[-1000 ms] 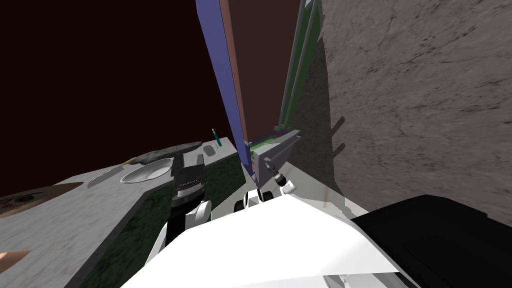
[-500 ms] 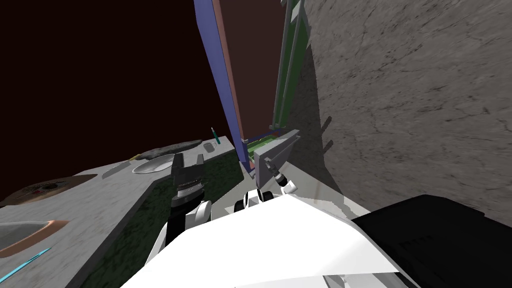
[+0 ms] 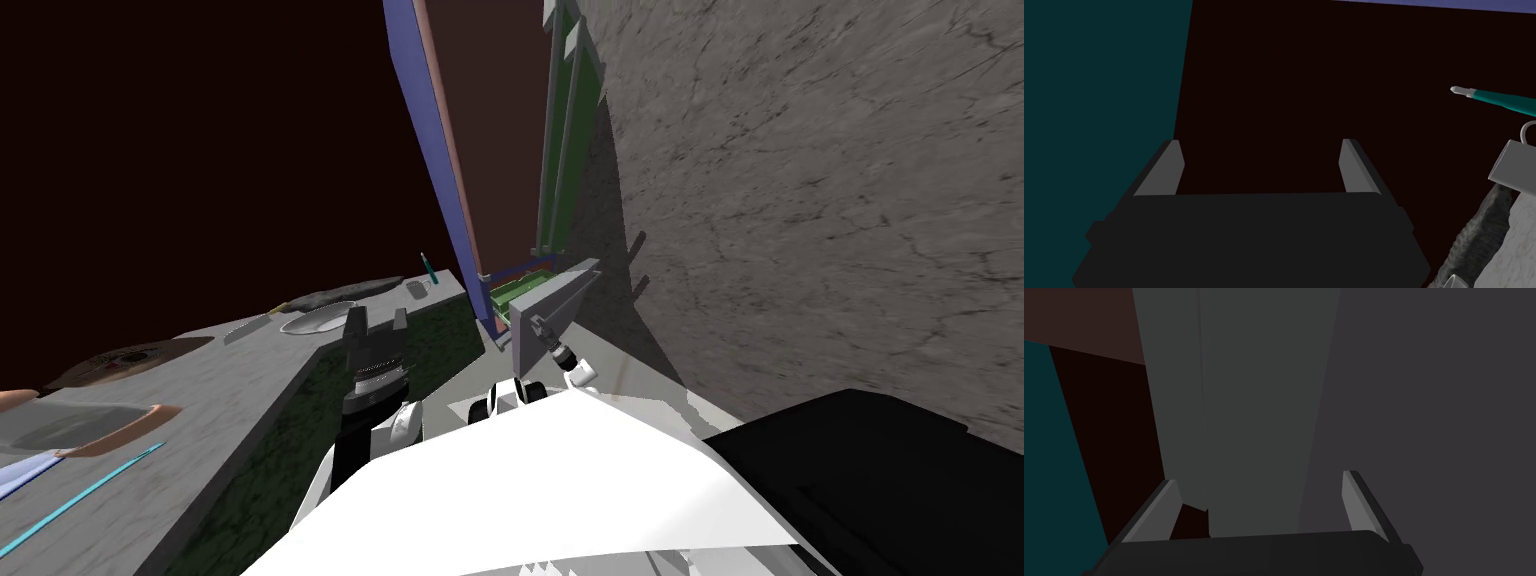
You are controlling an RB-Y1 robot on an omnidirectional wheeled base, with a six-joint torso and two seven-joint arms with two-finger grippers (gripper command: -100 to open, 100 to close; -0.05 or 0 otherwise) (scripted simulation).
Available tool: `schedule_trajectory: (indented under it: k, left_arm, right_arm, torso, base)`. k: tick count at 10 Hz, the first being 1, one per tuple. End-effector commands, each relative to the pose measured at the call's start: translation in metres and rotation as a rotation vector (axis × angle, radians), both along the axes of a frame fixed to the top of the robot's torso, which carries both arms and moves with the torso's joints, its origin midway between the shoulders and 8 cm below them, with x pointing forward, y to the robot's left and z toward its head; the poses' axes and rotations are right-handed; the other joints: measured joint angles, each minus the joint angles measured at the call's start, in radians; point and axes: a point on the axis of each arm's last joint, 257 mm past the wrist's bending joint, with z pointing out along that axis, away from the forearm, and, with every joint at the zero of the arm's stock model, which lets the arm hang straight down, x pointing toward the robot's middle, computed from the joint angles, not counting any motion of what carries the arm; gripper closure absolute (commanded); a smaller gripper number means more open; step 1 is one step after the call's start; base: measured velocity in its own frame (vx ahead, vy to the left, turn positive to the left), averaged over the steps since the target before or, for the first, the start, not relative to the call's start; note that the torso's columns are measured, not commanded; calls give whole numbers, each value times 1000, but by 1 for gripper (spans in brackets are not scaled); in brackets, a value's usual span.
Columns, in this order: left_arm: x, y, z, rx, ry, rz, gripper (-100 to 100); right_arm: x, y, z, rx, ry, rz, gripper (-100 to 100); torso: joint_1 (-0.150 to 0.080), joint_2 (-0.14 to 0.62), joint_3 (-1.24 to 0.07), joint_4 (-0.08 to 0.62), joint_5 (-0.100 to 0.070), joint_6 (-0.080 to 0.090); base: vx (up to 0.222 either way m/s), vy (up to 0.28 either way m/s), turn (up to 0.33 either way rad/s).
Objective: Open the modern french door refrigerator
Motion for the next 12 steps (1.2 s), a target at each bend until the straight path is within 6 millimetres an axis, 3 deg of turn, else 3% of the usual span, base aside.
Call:
schedule_trajectory:
  k: [1,6,7,8,12]
  left_arm:
    - [0,0,0,0,0,0,0]
    - [0,0,0,0,0,0,0]
    - [0,0,0,0,0,0,0]
    - [0,0,0,0,0,0,0]
    - [0,0,0,0,0,0,0]
  right_arm:
    - [22,-12,19,-2,5,-2,-100]
    - [49,-28,49,-3,2,-7,-100]
    - [43,-27,36,-3,28,-10,-100]
    - [43,-29,33,-1,36,-14,0]
    - [41,-32,25,-2,58,-22,0]
  torso:
    - [5,0,0,3,2,-1]
    - [0,15,8,12,5,2]
    - [2,18,9,14,6,2]
    - [3,16,8,12,5,1]
    - [2,8,4,5,2,0]
  base:
    - [-52,65,7]
    - [-53,46,13]
    - [-18,8,-5]
    - [0,0,0]
    - [0,0,0]
